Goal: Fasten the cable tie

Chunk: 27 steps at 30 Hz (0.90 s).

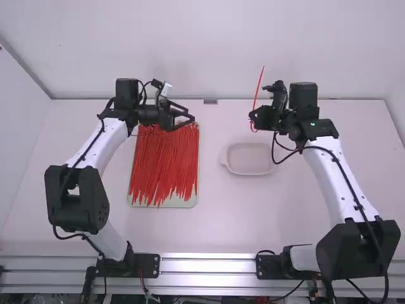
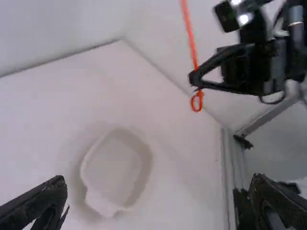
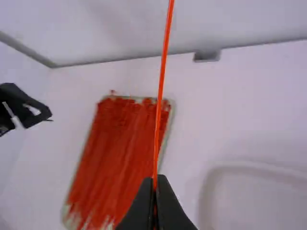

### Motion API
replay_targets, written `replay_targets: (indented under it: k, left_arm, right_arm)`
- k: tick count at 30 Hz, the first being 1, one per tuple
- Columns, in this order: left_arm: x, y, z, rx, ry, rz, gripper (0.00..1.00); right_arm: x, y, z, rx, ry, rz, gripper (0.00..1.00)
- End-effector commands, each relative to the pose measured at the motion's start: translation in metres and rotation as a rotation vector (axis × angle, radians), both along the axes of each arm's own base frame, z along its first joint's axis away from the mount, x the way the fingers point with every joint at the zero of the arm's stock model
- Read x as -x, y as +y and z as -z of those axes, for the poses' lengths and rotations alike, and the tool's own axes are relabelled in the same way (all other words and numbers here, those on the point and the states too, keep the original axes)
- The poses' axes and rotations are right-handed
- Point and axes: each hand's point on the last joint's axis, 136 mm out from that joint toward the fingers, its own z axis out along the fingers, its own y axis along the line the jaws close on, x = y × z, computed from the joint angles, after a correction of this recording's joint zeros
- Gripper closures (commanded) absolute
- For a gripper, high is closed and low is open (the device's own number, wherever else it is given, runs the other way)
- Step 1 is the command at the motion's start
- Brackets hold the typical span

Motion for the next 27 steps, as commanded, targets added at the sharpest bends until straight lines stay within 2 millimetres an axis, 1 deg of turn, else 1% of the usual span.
replay_targets:
  k: [1,2,4,5,6,7,9,10,12,13,16,19,25,26,27]
  left_arm:
    - [-0.010,0.006,0.011,-0.120,-0.109,-0.042,0.01]
    - [-0.008,0.007,0.015,-0.134,-0.094,-0.041,0.01]
    - [-0.005,0.007,0.018,-0.140,-0.090,-0.032,0.01]
    - [-0.003,0.008,0.020,-0.146,-0.089,-0.027,0.01]
    - [-0.002,0.008,0.021,-0.149,-0.091,-0.023,0.01]
    - [0.000,0.008,0.022,-0.155,-0.094,-0.016,0.01]
    - [0.001,0.008,0.023,-0.157,-0.090,-0.015,0.01]
    - [0.001,0.009,0.023,-0.153,-0.082,-0.017,0.01]
    - [0.001,0.010,0.022,-0.146,-0.083,-0.017,0.01]
    - [0.001,0.009,0.022,-0.147,-0.084,-0.014,0.01]
    - [0.000,0.011,0.022,-0.150,-0.086,-0.020,0.01]
    - [0.000,0.012,0.022,-0.147,-0.076,-0.024,0.01]
    - [-0.001,0.012,0.022,-0.148,-0.080,-0.026,0.01]
    - [-0.001,0.013,0.022,-0.148,-0.080,-0.028,0.01]
    - [-0.001,0.012,0.022,-0.148,-0.081,-0.025,0.01]
  right_arm:
    - [-0.011,-0.016,0.030,0.152,0.011,0.075,1.00]
    - [-0.011,-0.017,0.042,0.166,0.036,0.084,1.00]
    - [-0.013,-0.017,0.057,0.174,0.063,0.086,1.00]
    - [-0.015,-0.016,0.070,0.177,0.083,0.082,1.00]
    - [-0.017,-0.016,0.077,0.179,0.094,0.084,1.00]
    - [-0.020,-0.017,0.092,0.183,0.119,0.086,1.00]
    - [-0.023,-0.018,0.107,0.188,0.145,0.086,1.00]
    - [-0.024,-0.019,0.121,0.192,0.174,0.085,1.00]
    - [-0.024,-0.017,0.137,0.200,0.206,0.079,1.00]
    - [-0.024,-0.018,0.150,0.205,0.233,0.078,1.00]
    - [-0.022,-0.018,0.171,0.214,0.280,0.073,1.00]
    - [-0.017,-0.010,0.196,0.229,0.337,0.048,1.00]
    - [-0.011,-0.007,0.231,0.304,0.396,0.045,1.00]
    - [-0.010,-0.006,0.236,0.318,0.400,0.043,0.97]
    - [-0.009,-0.005,0.239,0.326,0.404,0.040,0.89]
